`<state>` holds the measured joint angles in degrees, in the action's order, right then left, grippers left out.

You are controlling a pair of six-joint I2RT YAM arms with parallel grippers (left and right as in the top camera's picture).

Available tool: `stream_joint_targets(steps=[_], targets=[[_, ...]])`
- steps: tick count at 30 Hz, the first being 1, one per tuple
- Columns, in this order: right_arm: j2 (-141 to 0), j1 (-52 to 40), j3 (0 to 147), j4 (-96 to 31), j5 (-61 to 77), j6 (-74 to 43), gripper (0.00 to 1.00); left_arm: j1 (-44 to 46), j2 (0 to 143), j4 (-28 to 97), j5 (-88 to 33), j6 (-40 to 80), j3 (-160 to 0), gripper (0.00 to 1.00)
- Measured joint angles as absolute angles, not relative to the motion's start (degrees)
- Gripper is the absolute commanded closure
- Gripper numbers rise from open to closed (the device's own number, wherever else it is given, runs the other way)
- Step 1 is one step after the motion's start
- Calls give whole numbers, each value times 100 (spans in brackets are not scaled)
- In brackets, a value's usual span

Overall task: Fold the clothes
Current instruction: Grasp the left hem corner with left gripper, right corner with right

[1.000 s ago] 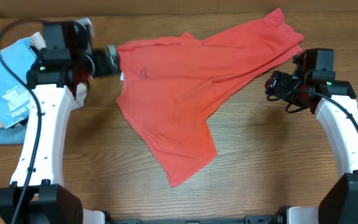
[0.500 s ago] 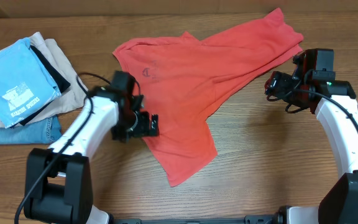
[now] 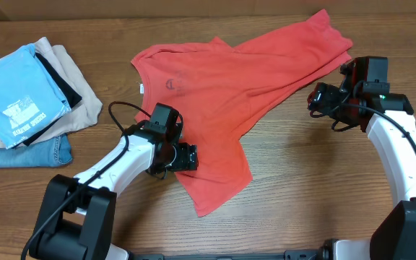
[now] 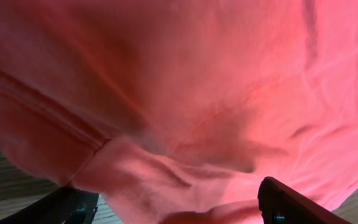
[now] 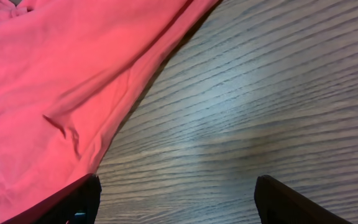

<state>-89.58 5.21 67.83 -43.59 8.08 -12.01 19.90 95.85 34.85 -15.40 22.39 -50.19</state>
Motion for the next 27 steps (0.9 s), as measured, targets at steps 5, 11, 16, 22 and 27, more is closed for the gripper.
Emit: stream_joint_targets(steps=[5, 11, 16, 22, 27], targets=[[-8958, 521, 6783, -4357, 808, -1201, 17, 1979, 9544, 3205, -1313, 2495, -4838, 96], [-8958, 521, 6783, -4357, 808, -1201, 16, 1931, 9579, 3437, -1179, 2545, -4814, 96], [-8958, 521, 6783, -4348, 805, -1203, 13, 1308, 9474, 4534, -644, 2491, -4890, 96], [-8965, 521, 6783, -4215, 805, -1201, 12, -60, 8781, 4807, -283, 2224, -5201, 96], [-9144, 521, 6783, -4110, 794, -1199, 13, -578, 8226, 4563, -626, 1918, -5446, 96]])
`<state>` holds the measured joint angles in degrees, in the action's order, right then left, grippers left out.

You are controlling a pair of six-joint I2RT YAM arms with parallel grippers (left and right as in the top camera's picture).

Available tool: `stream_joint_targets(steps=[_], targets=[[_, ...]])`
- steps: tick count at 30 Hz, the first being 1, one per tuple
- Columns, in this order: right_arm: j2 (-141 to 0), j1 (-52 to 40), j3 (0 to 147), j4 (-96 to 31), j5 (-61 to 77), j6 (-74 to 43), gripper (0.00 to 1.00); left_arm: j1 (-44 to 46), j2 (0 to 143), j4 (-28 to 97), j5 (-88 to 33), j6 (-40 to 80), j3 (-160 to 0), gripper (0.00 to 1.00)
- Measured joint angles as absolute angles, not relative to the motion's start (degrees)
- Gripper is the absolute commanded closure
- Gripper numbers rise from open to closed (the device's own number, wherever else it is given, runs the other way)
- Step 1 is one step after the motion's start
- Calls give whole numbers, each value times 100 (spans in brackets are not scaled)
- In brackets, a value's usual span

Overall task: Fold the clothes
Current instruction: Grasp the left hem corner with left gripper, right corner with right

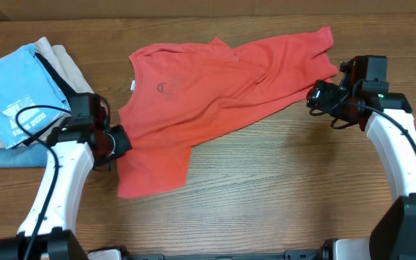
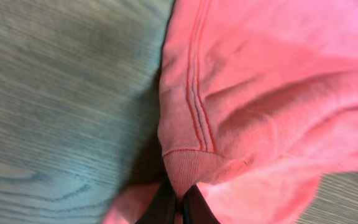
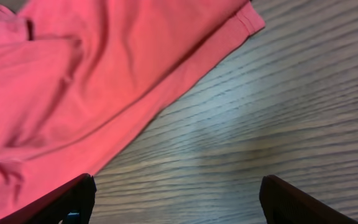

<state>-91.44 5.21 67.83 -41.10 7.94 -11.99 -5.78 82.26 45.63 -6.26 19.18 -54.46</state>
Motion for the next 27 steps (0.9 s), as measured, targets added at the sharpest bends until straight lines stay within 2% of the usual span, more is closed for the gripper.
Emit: stream_joint_targets(steps=[5, 9, 19, 27], targets=[[-9673, 521, 6783, -3854, 276, -1282, 29, -585, 8208, 4587, -639, 1782, -5448, 96], [-10263, 521, 6783, -3227, -12, -1341, 35, -585, 8208, 4589, -642, 1776, -5450, 96], [-11308, 521, 6783, -1450, -196, -1350, 37, -585, 8208, 4589, -639, 1758, -5448, 96], [-11673, 521, 6814, -904, -558, -1345, 38, -585, 8208, 4589, -639, 1756, -5450, 96]])
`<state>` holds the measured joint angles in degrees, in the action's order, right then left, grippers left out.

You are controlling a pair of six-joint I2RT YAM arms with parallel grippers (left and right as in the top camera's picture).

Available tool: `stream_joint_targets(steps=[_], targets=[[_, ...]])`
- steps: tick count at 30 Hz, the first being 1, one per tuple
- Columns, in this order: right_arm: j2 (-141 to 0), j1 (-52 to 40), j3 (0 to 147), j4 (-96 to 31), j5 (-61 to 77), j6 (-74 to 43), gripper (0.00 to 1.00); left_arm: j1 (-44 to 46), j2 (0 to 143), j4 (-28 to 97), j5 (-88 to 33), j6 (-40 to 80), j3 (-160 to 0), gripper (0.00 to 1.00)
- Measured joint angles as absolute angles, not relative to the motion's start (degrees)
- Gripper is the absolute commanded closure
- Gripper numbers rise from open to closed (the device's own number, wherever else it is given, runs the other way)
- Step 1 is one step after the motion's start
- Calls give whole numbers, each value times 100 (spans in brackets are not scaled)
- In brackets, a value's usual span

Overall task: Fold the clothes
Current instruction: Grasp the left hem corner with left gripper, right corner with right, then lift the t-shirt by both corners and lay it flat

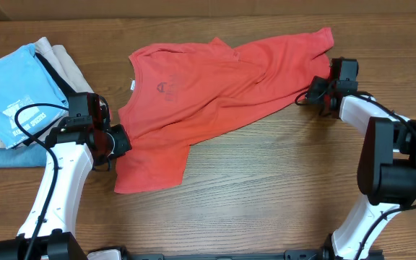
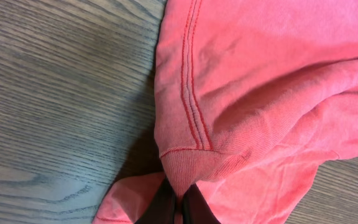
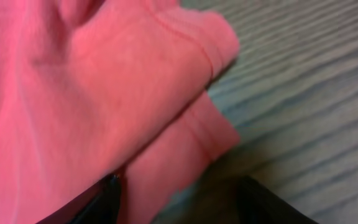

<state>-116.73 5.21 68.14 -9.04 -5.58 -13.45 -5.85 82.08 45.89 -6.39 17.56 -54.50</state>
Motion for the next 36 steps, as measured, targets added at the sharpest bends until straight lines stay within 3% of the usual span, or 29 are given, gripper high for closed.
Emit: stream_joint_targets(steps=[6, 14, 19, 30, 36], targets=[[-11813, 521, 6816, -469, -746, -1345, 46, -585, 8208, 4591, -639, 1756, -5450, 96], [-11867, 521, 6816, -357, -797, -1365, 80, -585, 8208, 4593, -642, 1756, -5450, 96], [-11867, 521, 6836, -548, -985, -1358, 95, -585, 8208, 4606, -639, 1756, -5448, 96], [-11347, 510, 6875, -2209, -1688, -1503, 96, -585, 8208, 4801, -690, 1651, -5470, 96], [-9802, 515, 6816, -3039, -1726, -1586, 96, -582, 8154, 5520, -934, 1332, -6235, 96]])
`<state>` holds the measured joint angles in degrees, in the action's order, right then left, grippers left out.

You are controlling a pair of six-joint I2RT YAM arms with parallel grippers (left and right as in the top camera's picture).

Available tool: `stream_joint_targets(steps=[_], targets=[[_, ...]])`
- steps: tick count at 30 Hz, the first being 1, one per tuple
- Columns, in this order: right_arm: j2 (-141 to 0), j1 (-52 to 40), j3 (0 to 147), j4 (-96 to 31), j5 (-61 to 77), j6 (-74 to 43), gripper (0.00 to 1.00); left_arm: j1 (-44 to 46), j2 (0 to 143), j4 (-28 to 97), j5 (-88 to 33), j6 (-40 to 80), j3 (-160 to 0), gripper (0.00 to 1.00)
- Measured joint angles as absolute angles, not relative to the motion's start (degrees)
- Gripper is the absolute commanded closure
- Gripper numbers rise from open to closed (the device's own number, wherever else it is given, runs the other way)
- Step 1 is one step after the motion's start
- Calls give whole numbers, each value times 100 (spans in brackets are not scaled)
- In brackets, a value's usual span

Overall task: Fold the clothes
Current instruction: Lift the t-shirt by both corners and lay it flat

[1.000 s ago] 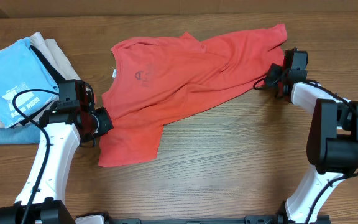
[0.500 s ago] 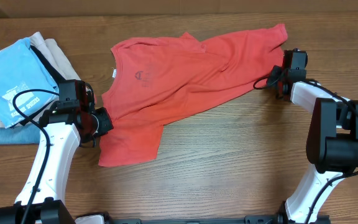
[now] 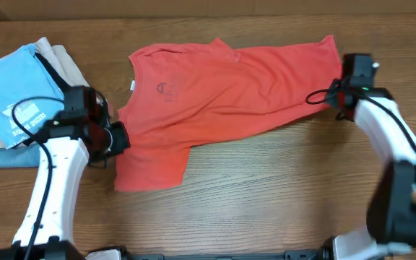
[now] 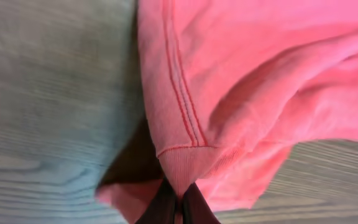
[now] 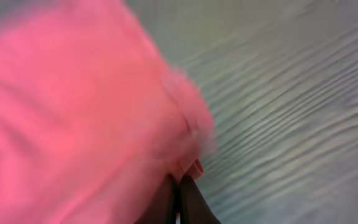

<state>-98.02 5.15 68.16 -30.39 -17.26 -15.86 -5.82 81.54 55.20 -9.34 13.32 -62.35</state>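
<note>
A coral-red T-shirt (image 3: pixel 222 90) lies spread across the back half of the wooden table, collar to the left, with one flap hanging toward the front left. My left gripper (image 3: pixel 116 137) is at the shirt's left edge, shut on a stitched hem corner. The left wrist view shows the gripper (image 4: pixel 179 198) pinching that fabric (image 4: pixel 241 74). My right gripper (image 3: pixel 340 97) is at the shirt's far right end. In the blurred right wrist view the gripper (image 5: pixel 179 186) is shut on the shirt's corner (image 5: pixel 73 124).
A stack of folded clothes (image 3: pixel 24 101) sits at the far left, a light blue shirt on top of beige, black and denim pieces, close to my left arm. Bare wood table (image 3: pixel 280 195) stretches in front of the shirt.
My right gripper, open around the shirt's right corner before, is now shut on it, and that end lies straighter toward the right. The left gripper still holds the hem at the left.
At first the shirt lay diagonally, with my left gripper open on its lower part mid-table and the right gripper open beyond its right end. Then the left was shut on the hem near the stack, the shirt shifted left. The right reached the corner and is now shut on it.
</note>
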Motion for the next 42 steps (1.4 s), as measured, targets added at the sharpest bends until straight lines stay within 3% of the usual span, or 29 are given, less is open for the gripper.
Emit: stream_joint_targets(steps=[12, 21, 31, 38, 42], targets=[[-6200, 517, 6838, -4379, -1490, -1627, 96, -585, 7011, 6617, -1011, 1173, -8479, 96], [-4890, 517, 7808, -5242, -1481, -1625, 96, -585, 5920, 7166, -620, 1210, -9686, 96], [-4993, 517, 8709, -5492, -1479, -1584, 96, -585, 5389, 7100, -119, 1459, -9915, 96], [-6628, 521, 8724, -5354, -1184, -1549, 96, -585, 6853, 6442, -338, 1468, -9911, 96], [-8007, 521, 8720, -4567, -1070, -1531, 96, -585, 8112, 5398, -788, 1470, -9894, 96]])
